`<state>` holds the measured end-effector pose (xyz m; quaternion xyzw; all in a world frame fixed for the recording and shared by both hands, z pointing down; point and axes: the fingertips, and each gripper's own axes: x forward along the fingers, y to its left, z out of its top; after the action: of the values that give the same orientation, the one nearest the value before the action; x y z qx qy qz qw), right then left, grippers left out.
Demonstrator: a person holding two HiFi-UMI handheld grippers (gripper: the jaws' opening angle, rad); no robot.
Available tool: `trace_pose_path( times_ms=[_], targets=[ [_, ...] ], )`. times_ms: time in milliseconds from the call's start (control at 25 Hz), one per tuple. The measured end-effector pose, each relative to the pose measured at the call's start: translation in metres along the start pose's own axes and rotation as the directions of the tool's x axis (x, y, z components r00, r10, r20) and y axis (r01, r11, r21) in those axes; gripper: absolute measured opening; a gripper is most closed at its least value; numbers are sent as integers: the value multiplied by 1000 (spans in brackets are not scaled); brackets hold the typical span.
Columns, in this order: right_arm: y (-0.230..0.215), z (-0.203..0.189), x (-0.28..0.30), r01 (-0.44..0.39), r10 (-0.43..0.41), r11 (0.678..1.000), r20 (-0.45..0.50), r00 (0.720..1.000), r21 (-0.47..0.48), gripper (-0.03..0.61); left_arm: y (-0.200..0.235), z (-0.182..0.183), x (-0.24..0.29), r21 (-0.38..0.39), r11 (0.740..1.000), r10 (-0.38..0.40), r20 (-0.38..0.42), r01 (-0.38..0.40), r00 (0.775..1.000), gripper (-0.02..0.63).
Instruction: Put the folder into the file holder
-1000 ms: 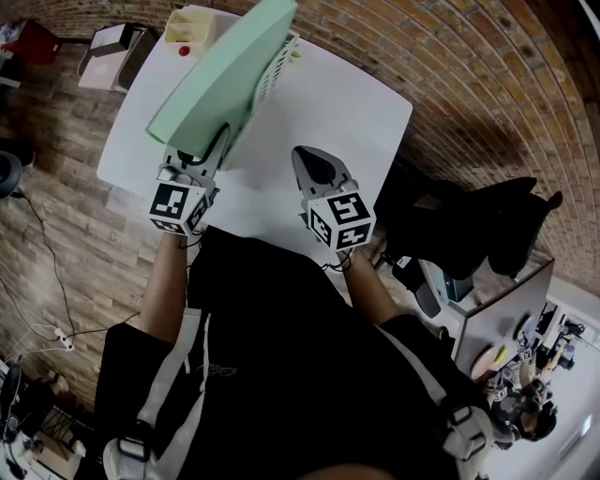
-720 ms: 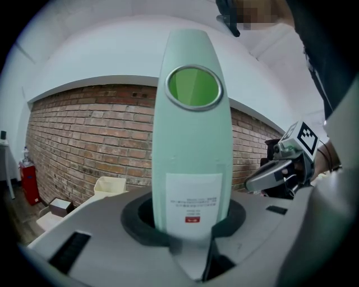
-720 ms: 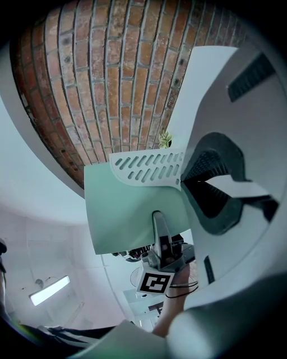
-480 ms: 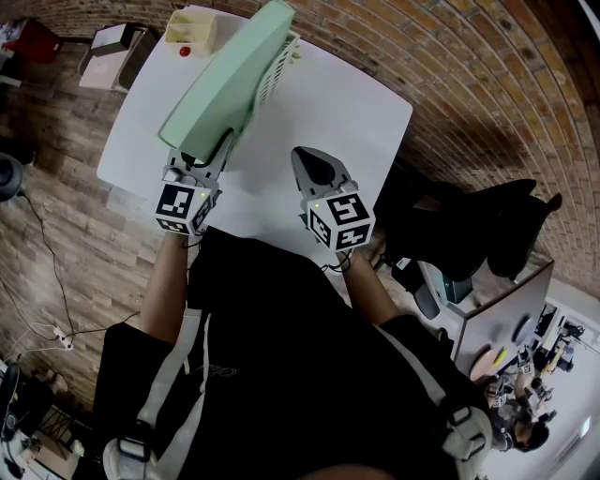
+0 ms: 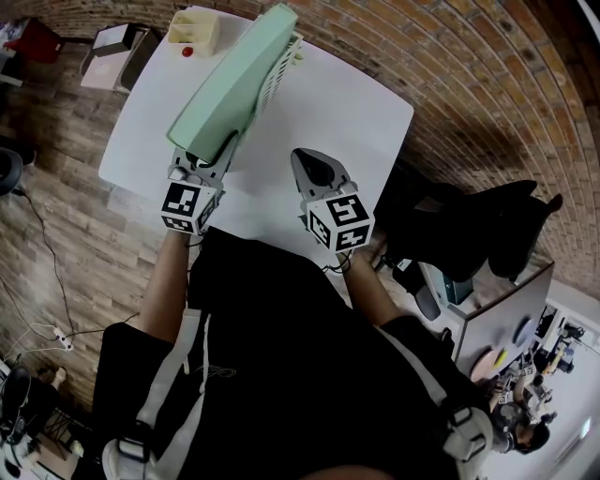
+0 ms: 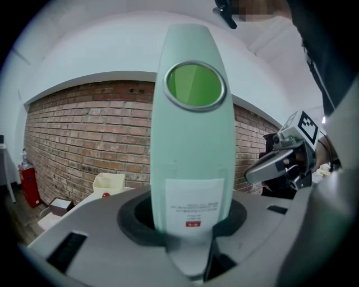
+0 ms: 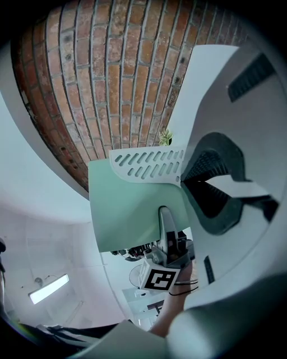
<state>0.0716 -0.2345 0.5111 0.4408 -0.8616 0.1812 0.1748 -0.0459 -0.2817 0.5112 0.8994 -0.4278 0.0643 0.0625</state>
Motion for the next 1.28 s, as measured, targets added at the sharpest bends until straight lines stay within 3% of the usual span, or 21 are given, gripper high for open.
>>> trace_pose_path(
  times_ms=[1280],
  targets=[
    [19,-1,8,-18,18,1000,-11,1000,-11,9,-3,-18,6,57,998,11,-54,-8,999,175]
  ],
)
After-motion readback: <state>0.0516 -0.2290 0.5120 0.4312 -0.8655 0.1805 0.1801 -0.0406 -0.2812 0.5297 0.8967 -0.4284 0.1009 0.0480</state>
